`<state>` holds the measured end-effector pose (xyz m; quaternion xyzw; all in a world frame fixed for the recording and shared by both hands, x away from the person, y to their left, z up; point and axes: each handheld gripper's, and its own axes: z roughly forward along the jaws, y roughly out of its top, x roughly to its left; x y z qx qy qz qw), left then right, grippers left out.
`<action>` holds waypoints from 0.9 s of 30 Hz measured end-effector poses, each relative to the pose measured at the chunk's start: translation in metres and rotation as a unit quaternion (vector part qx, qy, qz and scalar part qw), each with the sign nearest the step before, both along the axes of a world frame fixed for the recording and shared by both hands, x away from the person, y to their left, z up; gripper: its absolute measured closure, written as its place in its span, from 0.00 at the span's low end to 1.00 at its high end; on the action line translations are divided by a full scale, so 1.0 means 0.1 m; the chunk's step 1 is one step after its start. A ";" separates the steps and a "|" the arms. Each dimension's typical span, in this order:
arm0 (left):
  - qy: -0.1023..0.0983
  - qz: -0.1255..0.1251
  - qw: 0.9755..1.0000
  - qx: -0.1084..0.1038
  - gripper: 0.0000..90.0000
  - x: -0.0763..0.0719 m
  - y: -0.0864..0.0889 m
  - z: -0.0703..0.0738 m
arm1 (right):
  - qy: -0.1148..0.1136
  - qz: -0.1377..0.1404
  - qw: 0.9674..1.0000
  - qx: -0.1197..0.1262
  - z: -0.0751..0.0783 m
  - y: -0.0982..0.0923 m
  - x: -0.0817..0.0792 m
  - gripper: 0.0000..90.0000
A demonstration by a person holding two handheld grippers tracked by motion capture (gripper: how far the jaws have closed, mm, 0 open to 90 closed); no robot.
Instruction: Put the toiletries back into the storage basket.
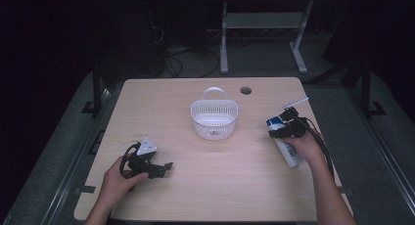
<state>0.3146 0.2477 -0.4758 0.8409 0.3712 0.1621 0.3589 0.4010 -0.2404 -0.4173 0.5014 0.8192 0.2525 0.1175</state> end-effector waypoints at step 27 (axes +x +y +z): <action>-0.001 0.000 1.000 -0.001 0.15 0.00 0.00 0.00 | -0.126 -0.026 0.986 0.108 0.29 -0.32 -0.48 0.39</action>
